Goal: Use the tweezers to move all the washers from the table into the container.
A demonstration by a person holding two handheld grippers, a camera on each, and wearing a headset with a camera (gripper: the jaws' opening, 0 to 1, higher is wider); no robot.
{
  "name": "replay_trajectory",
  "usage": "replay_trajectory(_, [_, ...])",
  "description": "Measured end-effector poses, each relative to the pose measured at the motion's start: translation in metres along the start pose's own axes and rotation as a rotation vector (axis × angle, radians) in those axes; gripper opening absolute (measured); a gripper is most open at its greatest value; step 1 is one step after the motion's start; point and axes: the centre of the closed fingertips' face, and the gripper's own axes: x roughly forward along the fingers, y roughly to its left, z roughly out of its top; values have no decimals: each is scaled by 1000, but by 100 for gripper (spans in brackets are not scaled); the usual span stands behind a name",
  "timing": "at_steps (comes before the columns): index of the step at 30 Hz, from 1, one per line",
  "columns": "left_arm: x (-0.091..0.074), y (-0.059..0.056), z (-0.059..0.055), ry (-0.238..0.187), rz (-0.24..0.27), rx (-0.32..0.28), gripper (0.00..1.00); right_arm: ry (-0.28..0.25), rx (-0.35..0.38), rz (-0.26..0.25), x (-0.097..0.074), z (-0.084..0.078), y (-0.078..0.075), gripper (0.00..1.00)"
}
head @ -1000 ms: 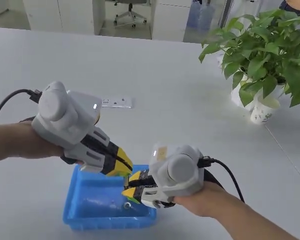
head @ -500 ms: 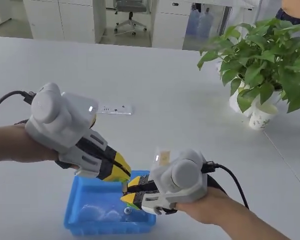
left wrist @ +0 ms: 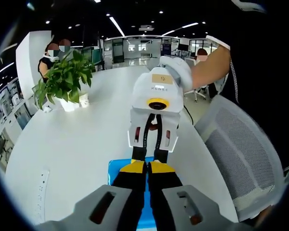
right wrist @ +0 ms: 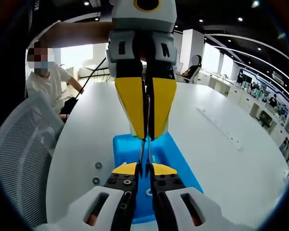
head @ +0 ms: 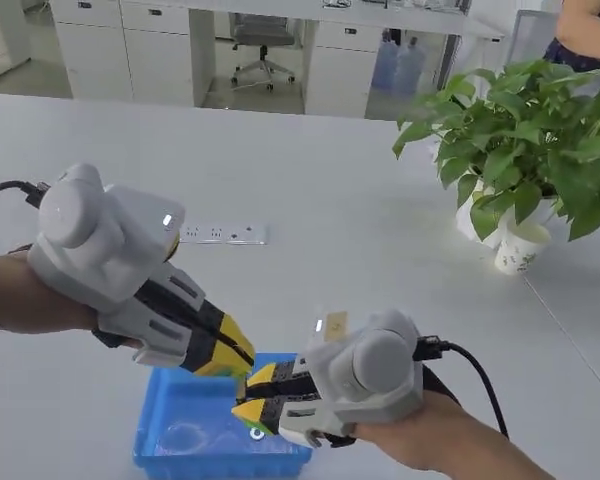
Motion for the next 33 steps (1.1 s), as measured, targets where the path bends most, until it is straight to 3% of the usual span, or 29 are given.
replay_trajectory(10, [-6,-17,8,-4,-6,22,3,-12,-14,8,-9,11,18,11])
replay_trajectory(33, [11,-54,12,-31,-32,27,3,10,-11,34,-19,-6,54,11])
